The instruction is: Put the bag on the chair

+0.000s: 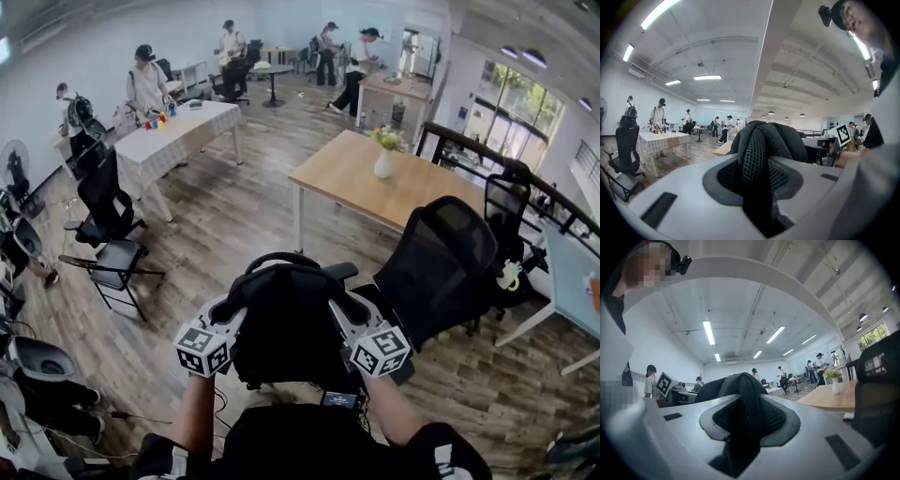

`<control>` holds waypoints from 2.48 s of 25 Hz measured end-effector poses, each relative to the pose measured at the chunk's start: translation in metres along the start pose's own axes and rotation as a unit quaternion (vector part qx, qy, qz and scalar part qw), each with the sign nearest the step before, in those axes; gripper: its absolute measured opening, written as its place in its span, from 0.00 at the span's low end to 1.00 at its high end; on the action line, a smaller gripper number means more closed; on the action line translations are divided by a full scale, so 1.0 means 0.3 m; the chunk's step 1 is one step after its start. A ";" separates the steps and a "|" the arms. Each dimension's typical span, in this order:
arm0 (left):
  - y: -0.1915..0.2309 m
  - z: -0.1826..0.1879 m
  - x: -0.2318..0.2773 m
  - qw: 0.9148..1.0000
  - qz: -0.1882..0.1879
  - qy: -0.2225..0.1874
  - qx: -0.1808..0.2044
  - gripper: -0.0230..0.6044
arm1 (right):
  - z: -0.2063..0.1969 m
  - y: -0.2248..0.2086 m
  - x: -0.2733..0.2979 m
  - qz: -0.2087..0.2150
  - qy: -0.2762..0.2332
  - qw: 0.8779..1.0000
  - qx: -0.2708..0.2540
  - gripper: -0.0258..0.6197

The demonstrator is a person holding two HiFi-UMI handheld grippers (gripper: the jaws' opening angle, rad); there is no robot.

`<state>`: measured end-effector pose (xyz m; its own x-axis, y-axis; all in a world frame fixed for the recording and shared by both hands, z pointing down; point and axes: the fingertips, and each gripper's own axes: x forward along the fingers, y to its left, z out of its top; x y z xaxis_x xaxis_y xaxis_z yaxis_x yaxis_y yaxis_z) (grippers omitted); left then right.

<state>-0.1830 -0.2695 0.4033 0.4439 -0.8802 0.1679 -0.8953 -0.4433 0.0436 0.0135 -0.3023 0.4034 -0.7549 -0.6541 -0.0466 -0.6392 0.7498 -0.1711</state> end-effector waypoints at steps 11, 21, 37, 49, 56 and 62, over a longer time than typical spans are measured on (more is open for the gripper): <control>0.128 -0.003 0.250 0.998 -0.057 0.020 0.021 0.22 | -0.047 -0.165 0.125 -0.057 -0.009 0.998 0.020 0.23; 0.267 0.019 0.572 0.984 -0.168 0.035 0.040 0.22 | -0.065 -0.346 0.259 -0.157 -0.028 0.987 0.018 0.23; 0.120 0.073 1.006 0.896 -0.435 0.043 0.082 0.22 | -0.042 -0.457 0.121 -0.417 -0.071 0.906 0.002 0.23; -0.187 -0.047 1.130 0.805 -0.582 0.082 0.086 0.22 | -0.129 -0.411 -0.117 -0.568 -0.078 0.819 0.022 0.23; -0.312 -0.157 1.175 0.768 -0.625 0.109 0.088 0.22 | -0.223 -0.419 -0.209 -0.616 -0.076 0.783 0.040 0.23; -0.324 -0.261 1.224 0.756 -0.634 0.134 0.095 0.22 | -0.336 -0.461 -0.217 -0.628 -0.078 0.772 0.059 0.23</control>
<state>0.0644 -0.5364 0.5379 0.8951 0.3267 0.3034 0.2759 -0.9404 0.1987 0.1362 -0.3535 0.5294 0.4820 -0.8688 0.1132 -0.8279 -0.4939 -0.2659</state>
